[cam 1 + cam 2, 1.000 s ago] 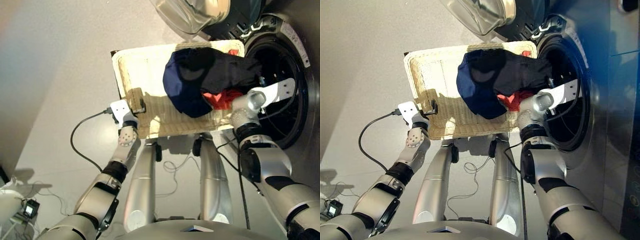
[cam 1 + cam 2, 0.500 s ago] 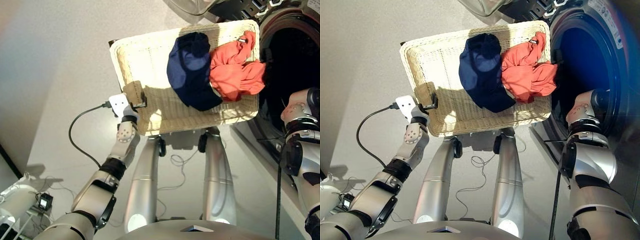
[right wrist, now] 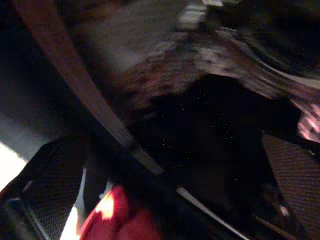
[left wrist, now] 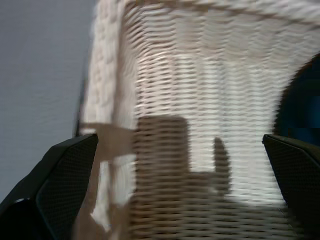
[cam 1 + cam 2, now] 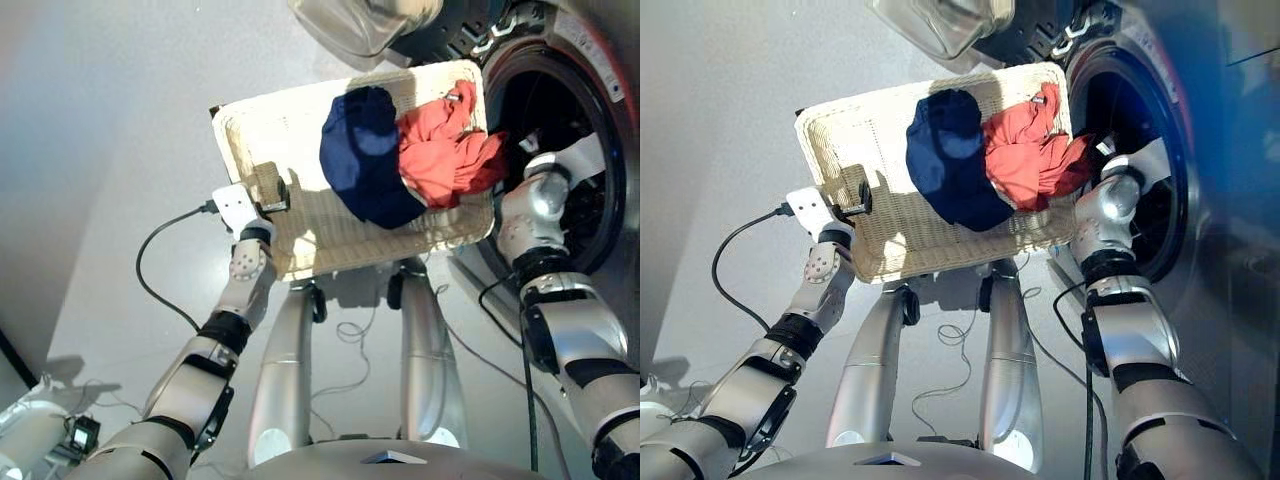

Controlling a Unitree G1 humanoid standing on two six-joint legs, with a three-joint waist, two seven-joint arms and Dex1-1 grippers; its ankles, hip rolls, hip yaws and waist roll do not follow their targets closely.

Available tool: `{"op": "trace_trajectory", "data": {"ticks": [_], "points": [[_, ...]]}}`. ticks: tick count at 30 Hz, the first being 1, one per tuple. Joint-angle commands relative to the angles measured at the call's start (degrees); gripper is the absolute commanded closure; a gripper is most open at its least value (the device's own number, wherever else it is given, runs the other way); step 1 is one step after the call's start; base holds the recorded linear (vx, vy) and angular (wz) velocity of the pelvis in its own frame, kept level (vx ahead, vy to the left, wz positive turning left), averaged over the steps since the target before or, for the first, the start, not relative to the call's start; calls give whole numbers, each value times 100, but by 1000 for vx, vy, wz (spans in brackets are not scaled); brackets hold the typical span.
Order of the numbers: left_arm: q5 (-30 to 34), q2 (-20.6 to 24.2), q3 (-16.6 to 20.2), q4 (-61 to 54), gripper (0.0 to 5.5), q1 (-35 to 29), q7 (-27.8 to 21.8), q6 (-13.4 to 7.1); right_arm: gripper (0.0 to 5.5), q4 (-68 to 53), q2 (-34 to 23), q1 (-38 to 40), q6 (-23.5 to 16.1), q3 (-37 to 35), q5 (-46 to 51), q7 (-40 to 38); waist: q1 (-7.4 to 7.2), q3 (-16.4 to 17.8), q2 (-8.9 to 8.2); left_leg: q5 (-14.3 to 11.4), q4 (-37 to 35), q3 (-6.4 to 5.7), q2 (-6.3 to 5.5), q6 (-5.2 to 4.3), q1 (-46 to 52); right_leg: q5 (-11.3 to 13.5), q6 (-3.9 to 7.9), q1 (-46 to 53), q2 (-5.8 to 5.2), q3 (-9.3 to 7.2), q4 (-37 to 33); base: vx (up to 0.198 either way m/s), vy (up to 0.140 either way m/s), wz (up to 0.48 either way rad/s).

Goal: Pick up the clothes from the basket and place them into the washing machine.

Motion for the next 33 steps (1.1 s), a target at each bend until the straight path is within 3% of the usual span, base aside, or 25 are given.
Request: {"op": "trace_trajectory", "data": {"ticks": [1, 2, 3, 6, 13, 18, 19, 25, 29, 33], "points": [[-90, -160, -289, 405, 0, -98, -421, -101, 0, -284, 155, 154, 153, 733, -1136, 424, 37, -406, -18, -312, -497, -314, 17, -348, 679, -112, 612, 833, 66, -156, -768, 0, 0, 0], [-125, -200, -358, 489, 0, -168, -475, -85, 0, -353, 202, 167, 182, 880, -1313, 452, 25, -383, -33, -261, -609, -295, 11, -362, 793, -68, 632, 942, 80, -176, -870, -82, 2, -48], [-128, -260, -406, 575, 0, -250, -515, -51, 0, -456, 289, 259, 209, 969, -1462, 431, -18, -351, -76, -62, -728, -241, -27, -339, 858, 140, 611, 1014, 69, -189, -1049, -81, 2, -60], [-151, -414, -576, 836, 0, -422, -603, 44, 0, -757, 434, 462, 290, 1267, -1992, 423, -83, -323, -131, 44, -952, -196, -41, -361, 1155, 264, 648, 1326, 107, -173, -1350, -23, 2, -27], [-196, -723, -800, 1477, 0, -744, -774, 281, 0, -1549, 608, 793, 324, 1676, -2401, 589, -240, -291, -270, 73, -1068, -94, -29, -364, 1411, 383, 694, 1623, 172, -95, -1638, 0, 0, 0], [70, -899, -660, 2248, 0, -1049, -796, 516, 0, -2418, 556, 804, 282, 1908, -2543, 817, -413, -243, -410, -87, -809, 46, 38, -324, 1199, 344, 685, 1440, 269, 70, -1588, 26, -3, -106], [61, -919, -627, 2303, 0, -1088, -776, 540, 0, -2476, 575, 810, 278, 1892, -2523, 807, -405, -251, -391, -283, -754, 8, 81, -349, 1231, 203, 715, 1479, 322, 97, -1565, 114, -22, -231], [255, -882, -398, 2590, 0, -1259, -673, 609, 0, -2986, 626, 622, 254, 1981, -2643, 787, -552, -156, -465, -611, -42, 69, 210, -307, 588, 99, 634, 945, 409, 210, -1278, 19, -3, -31], [190, -790, -236, 2670, 0, -1367, -629, 641, 0, -3375, 677, 464, 232, 2040, -2692, 816, -637, -135, -540, -884, 496, 91, 355, -256, 139, -23, 600, 533, 533, 280, -963, -7, -9, -107], [176, -651, -132, 2706, 0, -1595, -559, 665, 0, -3577, 745, 321, 214, 2052, -2674, 805, -702, -119, -588, -1023, 915, 46, 481, -203, -287, -80, 570, 169, 624, 289, -708, -19, -23, -274]]}}
